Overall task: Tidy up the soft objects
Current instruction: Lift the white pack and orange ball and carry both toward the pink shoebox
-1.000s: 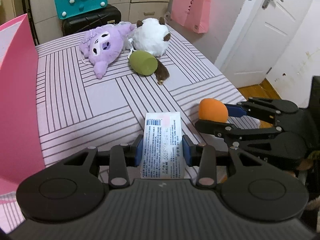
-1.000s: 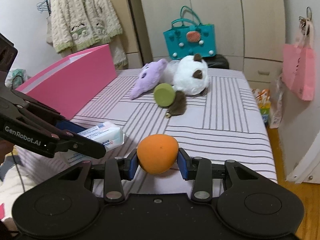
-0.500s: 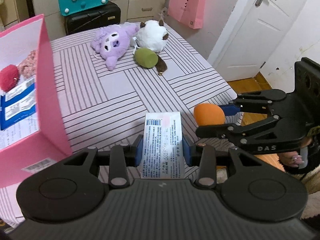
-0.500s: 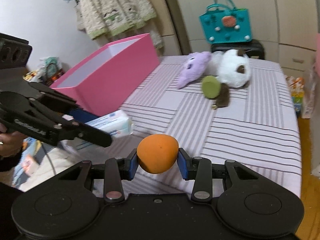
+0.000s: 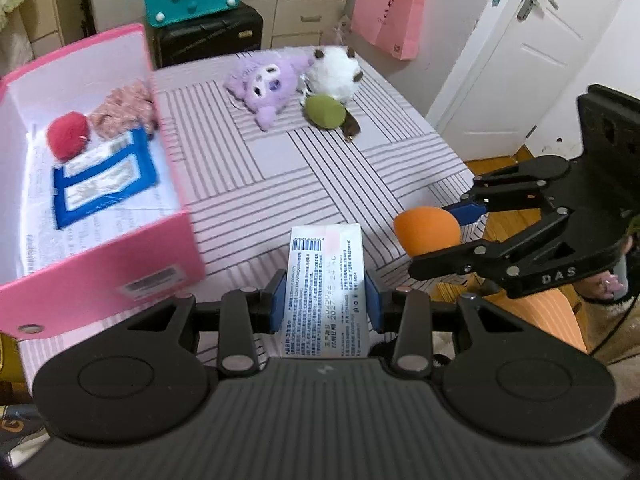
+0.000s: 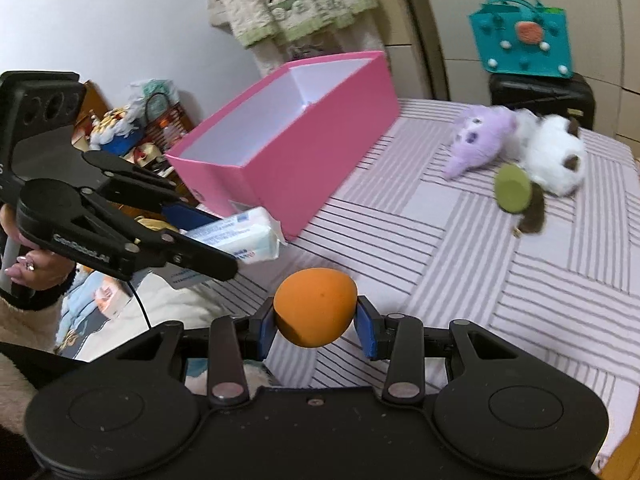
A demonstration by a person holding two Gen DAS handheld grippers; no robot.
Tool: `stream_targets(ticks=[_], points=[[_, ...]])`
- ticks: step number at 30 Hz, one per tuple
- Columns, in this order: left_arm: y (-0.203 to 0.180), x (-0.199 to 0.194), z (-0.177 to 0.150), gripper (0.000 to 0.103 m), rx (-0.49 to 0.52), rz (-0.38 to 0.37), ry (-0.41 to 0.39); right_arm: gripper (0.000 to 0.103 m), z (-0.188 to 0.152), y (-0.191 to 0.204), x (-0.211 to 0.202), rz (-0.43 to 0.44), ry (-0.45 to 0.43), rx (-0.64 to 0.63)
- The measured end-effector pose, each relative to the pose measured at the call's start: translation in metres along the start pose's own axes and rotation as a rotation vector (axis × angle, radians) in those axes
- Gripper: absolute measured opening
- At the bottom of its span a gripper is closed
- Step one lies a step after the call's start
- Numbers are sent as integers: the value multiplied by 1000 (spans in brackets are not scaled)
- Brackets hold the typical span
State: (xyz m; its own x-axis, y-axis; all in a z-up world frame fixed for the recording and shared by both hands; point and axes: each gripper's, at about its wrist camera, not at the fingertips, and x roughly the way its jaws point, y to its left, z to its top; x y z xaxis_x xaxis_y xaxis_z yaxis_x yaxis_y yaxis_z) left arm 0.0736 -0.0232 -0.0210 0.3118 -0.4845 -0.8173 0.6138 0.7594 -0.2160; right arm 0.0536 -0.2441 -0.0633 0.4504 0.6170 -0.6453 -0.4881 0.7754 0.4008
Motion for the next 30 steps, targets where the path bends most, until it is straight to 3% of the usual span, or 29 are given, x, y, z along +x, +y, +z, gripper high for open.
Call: stream_targets(ticks=[10, 14, 21, 25, 30], points=[[41, -59, 5, 38, -27, 69, -90, 46, 52, 35, 12, 47, -18, -100], [63, -70, 18, 38, -29, 138, -99, 46, 80, 49, 21, 41, -40, -149], [116, -51, 43, 38, -46, 331, -86, 46, 122, 67, 39, -20, -121, -251], [149, -34, 57, 38, -102, 343, -75, 46, 149, 73, 63, -42, -128, -337], [159, -17, 80, 38, -40, 372, -43, 46, 186, 70, 106, -44, -89, -418]])
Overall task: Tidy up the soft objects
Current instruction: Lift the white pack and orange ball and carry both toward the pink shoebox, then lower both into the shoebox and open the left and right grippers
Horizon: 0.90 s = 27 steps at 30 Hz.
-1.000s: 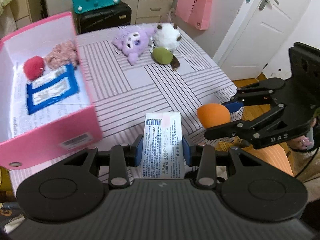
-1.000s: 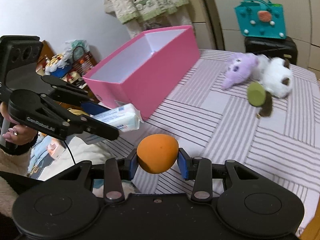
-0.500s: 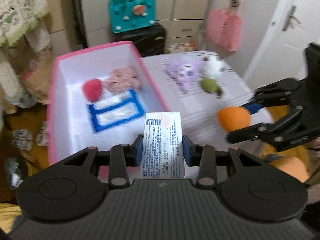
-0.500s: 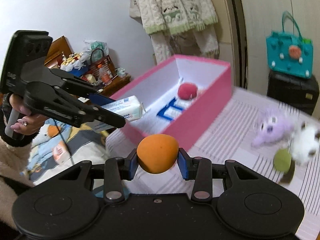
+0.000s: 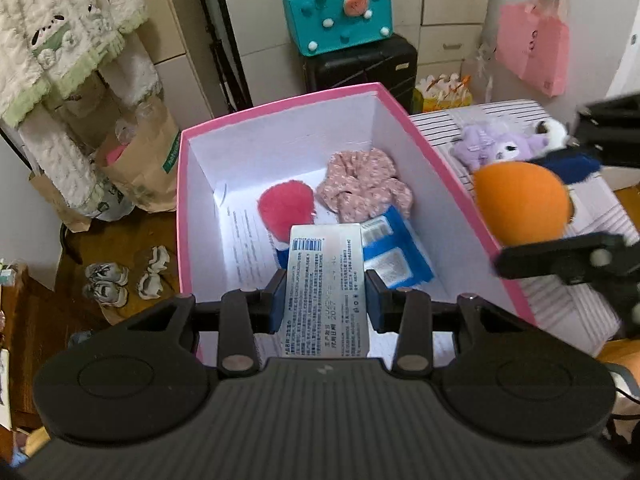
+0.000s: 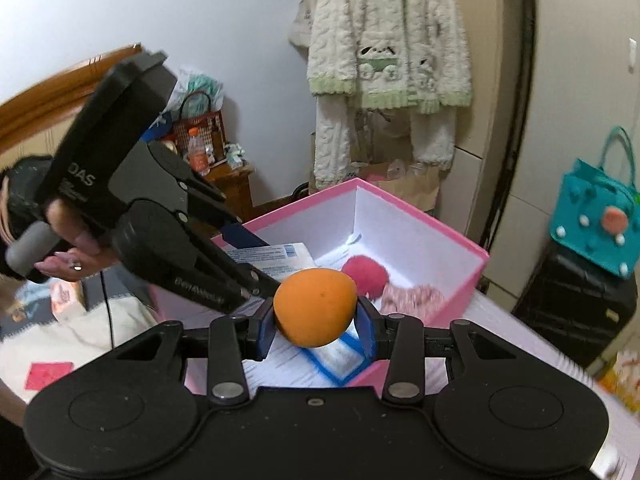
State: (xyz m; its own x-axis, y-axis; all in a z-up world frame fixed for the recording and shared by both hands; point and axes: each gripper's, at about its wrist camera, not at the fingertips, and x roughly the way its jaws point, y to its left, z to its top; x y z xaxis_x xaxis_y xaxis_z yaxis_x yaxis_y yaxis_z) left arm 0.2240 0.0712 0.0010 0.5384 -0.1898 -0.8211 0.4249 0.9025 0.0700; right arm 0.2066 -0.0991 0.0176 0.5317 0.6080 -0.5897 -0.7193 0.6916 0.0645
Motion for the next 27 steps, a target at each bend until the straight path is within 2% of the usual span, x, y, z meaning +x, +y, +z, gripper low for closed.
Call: stream_targets(ticks=[3, 6, 10, 14, 21, 23, 27], points=[[8, 16, 13, 39, 17, 44, 21, 46, 11, -13, 26, -4, 34, -12], [15, 33, 24, 38, 40, 124, 37, 46, 19, -29, 48, 20, 74, -4], [33, 50, 42, 38, 25, 171, 16, 46, 21, -43, 71, 48, 119, -11], [47, 64, 50, 39, -12, 146, 44, 47, 22, -48, 90, 87, 164, -14], [49, 83, 45, 41, -24, 140, 88, 48, 21, -47, 114, 76, 212, -26], [46, 85, 44, 42, -7, 163, 69, 48, 20, -46, 119, 62, 218, -25], [33, 81, 42, 43, 65, 266, 7, 49, 19, -50, 124, 45, 223, 9]])
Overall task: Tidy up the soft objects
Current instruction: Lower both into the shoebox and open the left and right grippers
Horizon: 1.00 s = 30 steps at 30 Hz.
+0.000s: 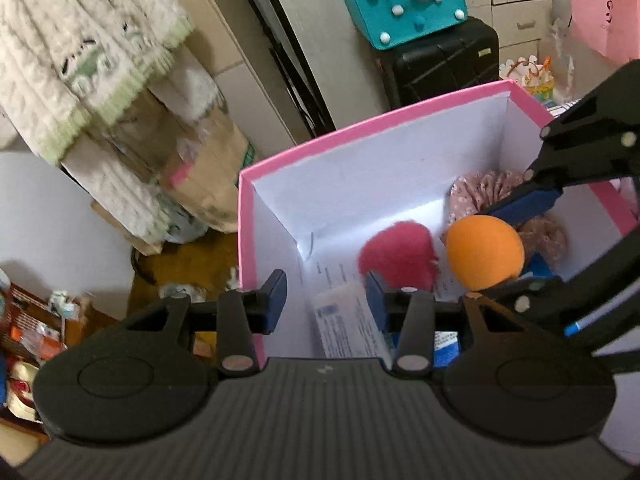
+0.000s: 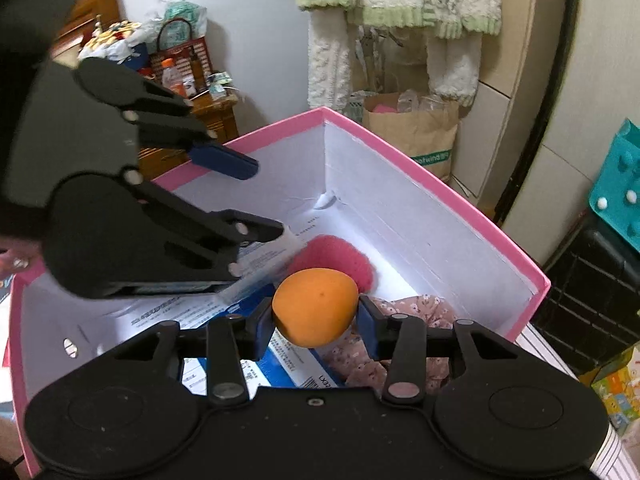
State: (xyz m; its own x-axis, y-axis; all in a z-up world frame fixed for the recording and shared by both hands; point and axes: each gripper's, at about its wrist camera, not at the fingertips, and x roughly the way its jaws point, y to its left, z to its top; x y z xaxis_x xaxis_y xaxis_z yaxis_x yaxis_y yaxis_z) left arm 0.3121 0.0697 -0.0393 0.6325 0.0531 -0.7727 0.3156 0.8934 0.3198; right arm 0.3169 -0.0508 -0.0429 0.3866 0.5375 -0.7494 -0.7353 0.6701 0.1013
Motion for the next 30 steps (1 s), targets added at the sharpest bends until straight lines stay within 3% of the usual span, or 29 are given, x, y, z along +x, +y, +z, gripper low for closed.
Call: stream_targets(ticks=[6, 17, 23, 28, 30], points=[[5, -18, -7, 44, -31, -26, -50, 57, -1, -2, -14, -5, -41, 40], [9, -58, -29, 56, -22, -34, -78, 58, -14, 9, -60, -2, -92, 103], [17, -82, -35, 57, -69, -124, -51, 58, -26, 25, -100, 5, -113, 120], [13, -114, -43, 60, -63, -125, -66, 58, -36, 43, -134, 4, -145, 99], [10, -127, -45, 61, -56, -157, -62, 58, -40, 50, -143, 0, -150, 91]])
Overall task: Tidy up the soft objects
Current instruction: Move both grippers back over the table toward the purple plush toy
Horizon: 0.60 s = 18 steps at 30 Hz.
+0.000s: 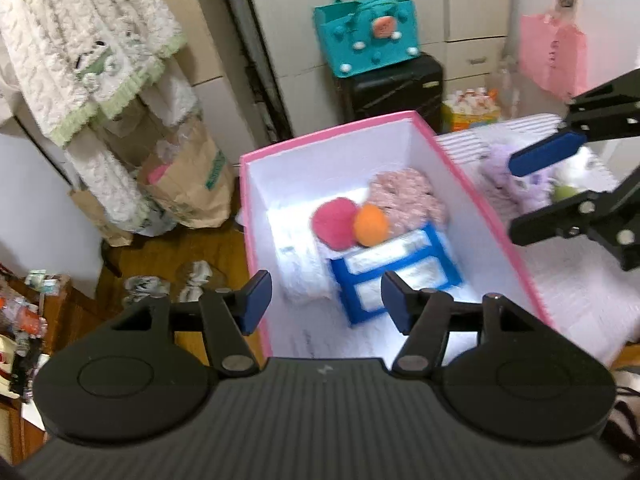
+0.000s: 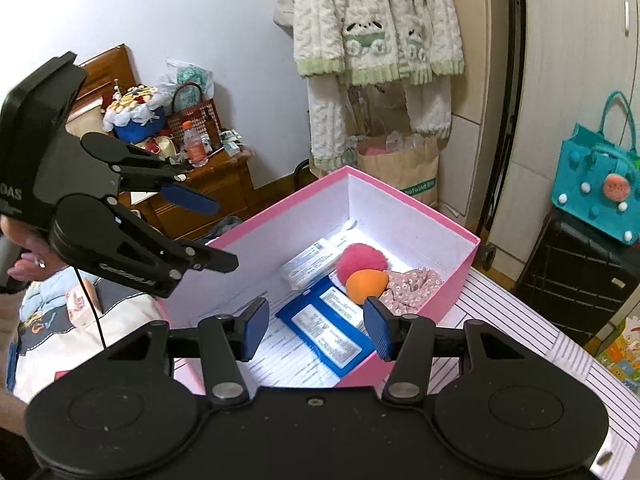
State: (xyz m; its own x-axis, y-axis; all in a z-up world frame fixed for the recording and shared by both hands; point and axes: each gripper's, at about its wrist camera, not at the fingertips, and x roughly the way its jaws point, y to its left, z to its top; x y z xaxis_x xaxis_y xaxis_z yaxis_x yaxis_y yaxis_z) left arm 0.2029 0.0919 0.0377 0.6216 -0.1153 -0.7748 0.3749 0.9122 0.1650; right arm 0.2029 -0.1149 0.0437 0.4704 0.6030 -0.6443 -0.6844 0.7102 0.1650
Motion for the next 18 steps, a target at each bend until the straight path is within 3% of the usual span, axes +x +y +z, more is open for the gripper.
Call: stream_targets(ticks=[4, 10, 18], points=[[-8, -25, -3, 63, 1, -59, 5, 58, -7, 12, -22, 29, -6, -9], [-27, -56, -12, 70, 44, -42, -26, 58, -16, 30, -51, 48, -29, -35], [-44, -78, -28, 74, 47, -66, -3, 62, -39, 49, -88, 20, -63, -93]])
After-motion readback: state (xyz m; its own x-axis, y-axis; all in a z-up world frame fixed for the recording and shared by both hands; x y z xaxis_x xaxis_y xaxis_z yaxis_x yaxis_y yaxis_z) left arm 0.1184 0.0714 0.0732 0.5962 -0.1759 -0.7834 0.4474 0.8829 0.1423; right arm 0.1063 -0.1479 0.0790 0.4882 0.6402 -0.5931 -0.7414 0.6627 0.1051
